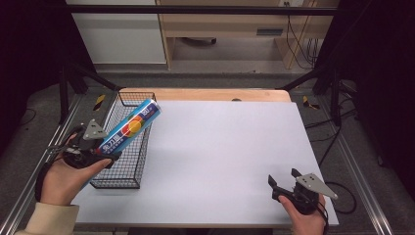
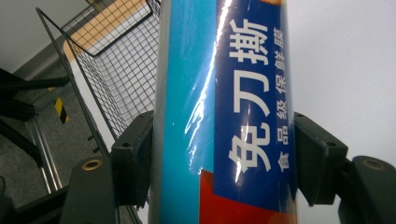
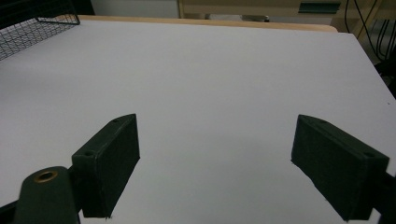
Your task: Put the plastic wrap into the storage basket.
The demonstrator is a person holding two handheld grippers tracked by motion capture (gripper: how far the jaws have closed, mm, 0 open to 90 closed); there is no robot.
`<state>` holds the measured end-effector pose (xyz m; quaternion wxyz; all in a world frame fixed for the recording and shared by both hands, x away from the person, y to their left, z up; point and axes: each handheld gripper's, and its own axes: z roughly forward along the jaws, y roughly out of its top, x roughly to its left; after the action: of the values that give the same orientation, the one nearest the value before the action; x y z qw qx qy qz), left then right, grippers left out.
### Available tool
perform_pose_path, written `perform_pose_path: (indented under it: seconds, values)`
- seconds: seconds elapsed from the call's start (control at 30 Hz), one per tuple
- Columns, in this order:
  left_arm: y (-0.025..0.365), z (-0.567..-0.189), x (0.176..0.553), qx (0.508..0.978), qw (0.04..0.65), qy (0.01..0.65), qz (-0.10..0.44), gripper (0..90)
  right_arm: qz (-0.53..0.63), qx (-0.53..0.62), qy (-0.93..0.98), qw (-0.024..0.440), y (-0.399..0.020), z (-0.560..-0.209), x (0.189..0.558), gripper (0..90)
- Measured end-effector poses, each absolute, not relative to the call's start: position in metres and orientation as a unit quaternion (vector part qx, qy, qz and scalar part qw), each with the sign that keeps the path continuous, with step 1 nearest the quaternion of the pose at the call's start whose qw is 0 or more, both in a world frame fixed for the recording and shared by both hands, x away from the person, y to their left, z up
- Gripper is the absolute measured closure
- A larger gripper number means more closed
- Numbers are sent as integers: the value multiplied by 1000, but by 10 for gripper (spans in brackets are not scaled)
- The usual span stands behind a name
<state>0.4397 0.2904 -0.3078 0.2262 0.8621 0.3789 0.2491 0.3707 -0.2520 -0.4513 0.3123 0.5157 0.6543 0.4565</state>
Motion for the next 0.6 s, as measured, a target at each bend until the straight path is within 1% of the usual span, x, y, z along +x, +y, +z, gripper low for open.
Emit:
perform_pose_path:
  seconds: [0.4, 0.6]
  values:
    - [290, -313, 442, 867, 190, 389, 245, 323, 461, 512, 655, 310, -252, -450, 370, 154]
    - [291, -315, 445, 865, 184, 400, 241, 323, 463, 509, 657, 309, -251, -450, 370, 154]
